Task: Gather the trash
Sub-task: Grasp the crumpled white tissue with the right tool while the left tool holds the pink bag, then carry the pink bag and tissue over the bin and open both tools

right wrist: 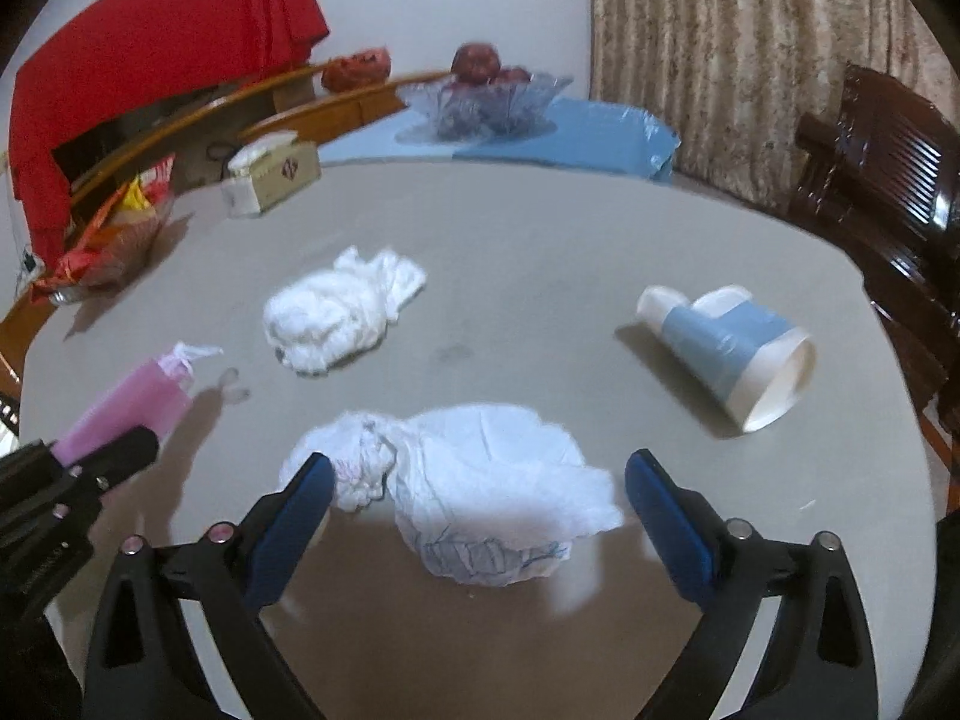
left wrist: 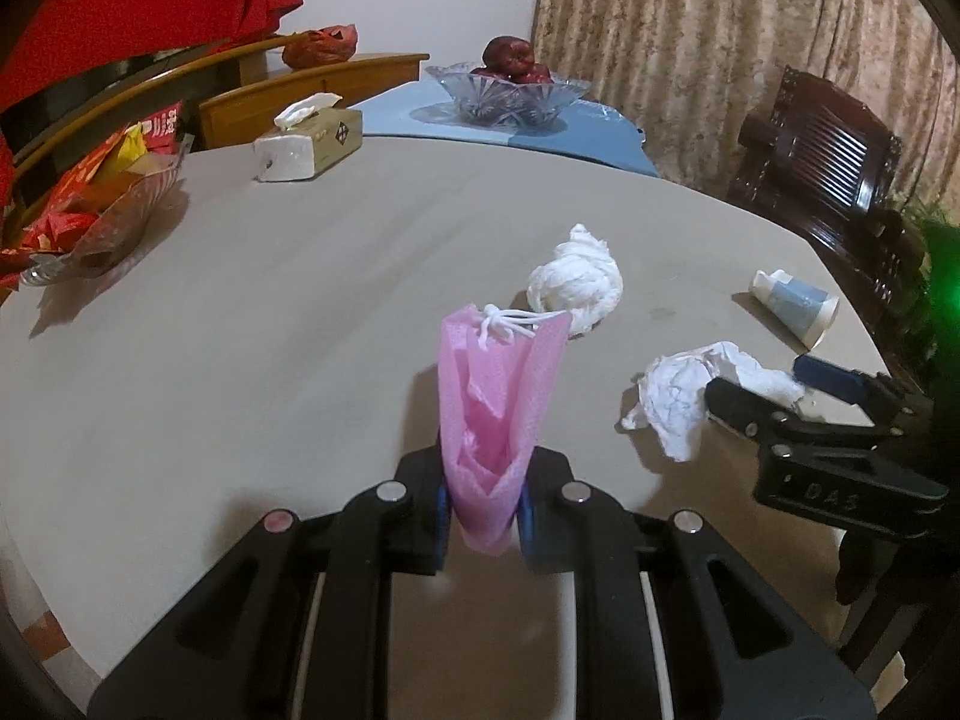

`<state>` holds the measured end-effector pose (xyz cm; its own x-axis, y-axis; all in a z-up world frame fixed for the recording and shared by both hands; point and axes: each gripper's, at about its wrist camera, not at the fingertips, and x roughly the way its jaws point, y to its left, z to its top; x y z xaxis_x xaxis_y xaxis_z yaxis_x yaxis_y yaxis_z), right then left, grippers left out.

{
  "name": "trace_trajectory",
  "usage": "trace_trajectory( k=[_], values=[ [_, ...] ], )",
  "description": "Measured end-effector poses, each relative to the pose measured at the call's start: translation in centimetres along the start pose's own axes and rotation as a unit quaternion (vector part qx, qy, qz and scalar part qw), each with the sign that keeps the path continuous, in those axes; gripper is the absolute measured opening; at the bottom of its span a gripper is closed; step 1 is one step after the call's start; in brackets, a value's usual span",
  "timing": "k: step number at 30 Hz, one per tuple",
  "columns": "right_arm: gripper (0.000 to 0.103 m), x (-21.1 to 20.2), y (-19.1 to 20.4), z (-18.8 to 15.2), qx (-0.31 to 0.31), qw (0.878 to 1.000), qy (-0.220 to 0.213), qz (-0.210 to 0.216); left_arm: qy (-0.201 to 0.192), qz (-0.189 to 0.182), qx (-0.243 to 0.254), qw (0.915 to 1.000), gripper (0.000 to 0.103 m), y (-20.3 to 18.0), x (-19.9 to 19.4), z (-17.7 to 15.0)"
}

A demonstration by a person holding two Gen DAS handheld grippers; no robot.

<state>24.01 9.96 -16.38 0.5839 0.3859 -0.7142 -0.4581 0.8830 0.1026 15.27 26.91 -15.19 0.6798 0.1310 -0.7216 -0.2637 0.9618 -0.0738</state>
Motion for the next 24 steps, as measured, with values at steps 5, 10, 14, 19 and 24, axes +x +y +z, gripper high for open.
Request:
trace_trajectory(
  k=[5, 10, 14, 19, 24],
  values=[
    [0.047, 0.3, 0.2, -0.4, -0.001, 0.999, 0.018, 0.035, 0.005, -0.003, -0.002, 1.0, 0.016, 0.0, 0.2, -0.3],
    [0.013, -0.4, 0.6, -0.5, -0.004, 0.996, 0.022, 0.081, 0.001, -0.006, 0.0, 1.0, 0.016, -0.5, -0.4, -0.1],
    [0.012, -2.4, 0.0, -0.6, 0.006, 0.997, 0.003, 0.083, -0.008, -0.01, 0.01, 0.9999, 0.016, -1.5, -1.5, 0.1],
    [0.012, -5.8, -1.6, -0.3, 0.018, 0.996, -0.028, 0.077, -0.02, -0.026, 0.022, 0.9992, 0.016, -3.5, -3.0, 0.4],
    [0.012, -9.7, -3.7, -0.3, 0.025, 0.996, -0.059, 0.061, -0.032, -0.048, 0.036, 0.9977, 0.016, -6.7, -4.8, 0.7]
  ],
)
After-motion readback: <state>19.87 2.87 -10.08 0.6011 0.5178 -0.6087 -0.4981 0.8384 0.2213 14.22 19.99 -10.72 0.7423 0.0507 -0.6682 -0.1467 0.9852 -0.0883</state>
